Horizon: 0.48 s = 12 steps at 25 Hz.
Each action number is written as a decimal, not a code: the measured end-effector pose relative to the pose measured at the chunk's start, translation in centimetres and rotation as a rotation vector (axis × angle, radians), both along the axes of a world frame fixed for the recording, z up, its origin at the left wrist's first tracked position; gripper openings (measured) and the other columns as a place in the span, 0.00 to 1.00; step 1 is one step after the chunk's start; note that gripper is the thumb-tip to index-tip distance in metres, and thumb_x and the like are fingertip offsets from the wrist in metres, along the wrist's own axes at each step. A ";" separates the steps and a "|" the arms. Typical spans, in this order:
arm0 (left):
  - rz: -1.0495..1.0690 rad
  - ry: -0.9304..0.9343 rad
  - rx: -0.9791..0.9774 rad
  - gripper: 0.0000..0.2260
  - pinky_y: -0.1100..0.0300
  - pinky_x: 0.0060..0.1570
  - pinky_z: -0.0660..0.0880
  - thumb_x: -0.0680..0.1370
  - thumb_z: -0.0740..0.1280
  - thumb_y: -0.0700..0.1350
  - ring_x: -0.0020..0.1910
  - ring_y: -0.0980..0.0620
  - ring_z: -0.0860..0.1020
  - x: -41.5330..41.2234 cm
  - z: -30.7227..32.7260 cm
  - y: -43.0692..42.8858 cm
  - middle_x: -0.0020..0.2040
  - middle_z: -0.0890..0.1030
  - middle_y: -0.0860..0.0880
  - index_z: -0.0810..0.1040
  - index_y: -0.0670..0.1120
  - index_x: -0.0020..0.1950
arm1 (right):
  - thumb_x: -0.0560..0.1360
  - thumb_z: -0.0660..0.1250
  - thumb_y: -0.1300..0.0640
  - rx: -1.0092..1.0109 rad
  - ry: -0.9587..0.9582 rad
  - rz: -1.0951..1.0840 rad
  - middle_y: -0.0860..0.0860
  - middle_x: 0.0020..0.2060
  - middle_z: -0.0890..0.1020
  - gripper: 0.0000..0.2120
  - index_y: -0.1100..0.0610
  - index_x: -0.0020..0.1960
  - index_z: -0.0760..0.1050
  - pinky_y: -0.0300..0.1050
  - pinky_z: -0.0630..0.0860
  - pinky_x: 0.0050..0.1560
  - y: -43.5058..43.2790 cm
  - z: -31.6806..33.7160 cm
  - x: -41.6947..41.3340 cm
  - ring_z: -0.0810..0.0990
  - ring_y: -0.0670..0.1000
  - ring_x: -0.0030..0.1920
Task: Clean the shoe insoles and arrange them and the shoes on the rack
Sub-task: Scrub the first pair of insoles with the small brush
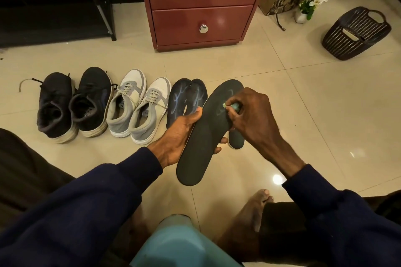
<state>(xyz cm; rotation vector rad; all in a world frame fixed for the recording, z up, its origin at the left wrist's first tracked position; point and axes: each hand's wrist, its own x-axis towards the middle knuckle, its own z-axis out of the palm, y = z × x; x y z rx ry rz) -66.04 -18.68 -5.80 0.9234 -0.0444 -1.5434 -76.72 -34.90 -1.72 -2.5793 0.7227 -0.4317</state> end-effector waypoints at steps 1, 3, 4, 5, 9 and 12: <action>-0.001 0.007 0.001 0.27 0.43 0.55 0.79 0.85 0.56 0.60 0.57 0.37 0.81 0.0 0.0 0.1 0.67 0.79 0.36 0.73 0.42 0.75 | 0.72 0.75 0.61 0.049 0.010 0.044 0.51 0.45 0.83 0.05 0.56 0.47 0.84 0.38 0.78 0.43 0.8 0.0 -0.1 0.81 0.49 0.41; 0.028 0.012 0.026 0.27 0.43 0.51 0.80 0.85 0.57 0.60 0.50 0.39 0.83 -0.1 -0.2 0.2 0.60 0.82 0.36 0.72 0.42 0.75 | 0.72 0.75 0.62 0.180 0.080 0.268 0.49 0.43 0.82 0.05 0.56 0.47 0.85 0.32 0.76 0.40 3.1 0.1 -0.3 0.80 0.46 0.40; 0.042 0.001 0.040 0.27 0.44 0.49 0.81 0.85 0.58 0.59 0.47 0.40 0.84 -0.1 -0.4 0.2 0.57 0.83 0.37 0.72 0.41 0.75 | 0.72 0.75 0.62 0.200 0.112 0.355 0.49 0.43 0.82 0.05 0.56 0.47 0.85 0.33 0.76 0.41 3.6 0.1 -0.3 0.79 0.45 0.40; 0.044 -0.003 0.041 0.27 0.44 0.48 0.80 0.85 0.58 0.59 0.46 0.40 0.84 -0.2 -0.3 0.2 0.57 0.83 0.37 0.72 0.41 0.75 | 0.71 0.75 0.63 0.181 0.115 0.374 0.49 0.42 0.82 0.05 0.56 0.46 0.86 0.35 0.77 0.42 3.3 0.2 -0.2 0.79 0.46 0.40; -0.004 0.012 0.002 0.28 0.45 0.53 0.78 0.85 0.57 0.61 0.59 0.37 0.78 -0.2 -0.1 0.0 0.68 0.77 0.34 0.75 0.41 0.74 | 0.70 0.74 0.62 0.008 0.017 -0.007 0.53 0.42 0.84 0.05 0.55 0.45 0.86 0.40 0.75 0.43 -1.2 0.0 0.2 0.81 0.51 0.41; -0.006 0.011 0.030 0.28 0.45 0.53 0.78 0.85 0.57 0.61 0.59 0.37 0.79 -0.2 -0.3 0.3 0.67 0.79 0.35 0.75 0.41 0.73 | 0.71 0.75 0.62 0.122 0.028 0.011 0.51 0.41 0.84 0.04 0.56 0.45 0.86 0.29 0.72 0.38 0.1 -0.1 -0.2 0.80 0.45 0.38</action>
